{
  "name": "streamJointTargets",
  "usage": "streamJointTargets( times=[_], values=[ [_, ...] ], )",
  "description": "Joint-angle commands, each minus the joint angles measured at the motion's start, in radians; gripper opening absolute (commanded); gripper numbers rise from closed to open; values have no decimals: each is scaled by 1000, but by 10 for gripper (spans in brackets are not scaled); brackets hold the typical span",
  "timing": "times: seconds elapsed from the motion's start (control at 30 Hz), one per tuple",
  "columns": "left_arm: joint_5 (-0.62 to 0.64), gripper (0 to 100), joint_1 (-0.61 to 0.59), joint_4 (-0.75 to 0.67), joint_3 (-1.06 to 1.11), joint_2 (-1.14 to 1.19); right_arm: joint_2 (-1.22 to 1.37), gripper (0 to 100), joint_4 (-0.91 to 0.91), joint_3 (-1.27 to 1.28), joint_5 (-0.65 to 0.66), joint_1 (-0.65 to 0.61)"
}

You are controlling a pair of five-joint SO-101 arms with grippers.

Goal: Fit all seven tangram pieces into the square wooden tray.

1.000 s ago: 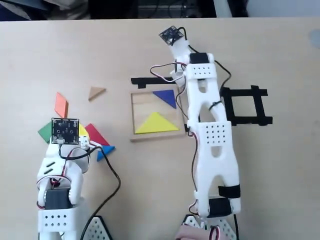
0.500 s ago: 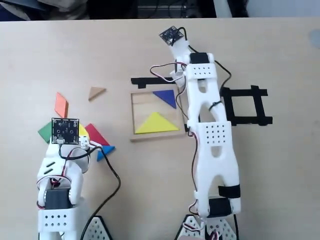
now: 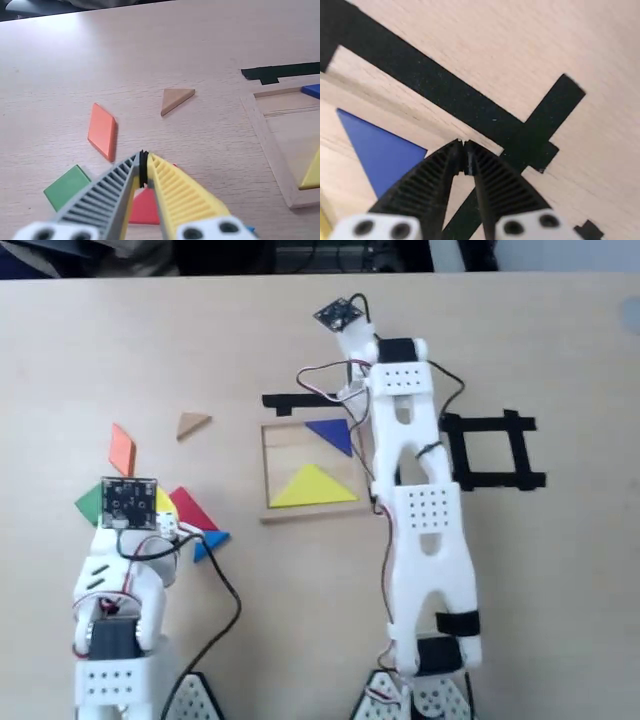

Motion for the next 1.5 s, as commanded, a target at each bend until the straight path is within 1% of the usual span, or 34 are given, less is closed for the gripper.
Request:
streamJointTargets(
  times=[0.0, 0.27, 0.4, 0.43, 0.53, 0.67, 0.73, 0.83, 1.07, 1.27, 1.33, 1.47],
  values=[
    [-3, 30, 8, -26, 16, -12, -10, 11, 17, -88, -11, -12],
    [-3, 30, 10, -26, 16, -12, -5, 11, -8, -162, -210, 14],
    [-3, 30, 10, -25, 16, -12, 38, 11, -86, -177, -387, -17],
    [-3, 30, 8, -23, 16, -12, 51, 11, -103, -188, -413, -17],
    [-3, 30, 5, -21, 16, -12, 104, 11, -103, -217, -425, -17],
    [-3, 30, 12, -23, 16, -12, 136, 11, -51, -295, -425, -18],
    [-3, 30, 12, -23, 16, -12, 148, 11, -37, -302, -413, -20],
    [-3, 30, 12, -20, 16, -12, 157, 11, -34, -295, -358, -20],
    [-3, 30, 12, -18, 16, -12, 200, 11, 2, -248, -114, -17],
    [-3, 30, 12, -21, 16, -12, 209, 11, -44, -242, -51, -14],
    [-3, 30, 12, -25, 16, -12, 208, 11, -6, -248, -28, -14],
    [-3, 30, 12, -25, 16, -12, 202, 11, 180, -259, 140, -60]
  ],
)
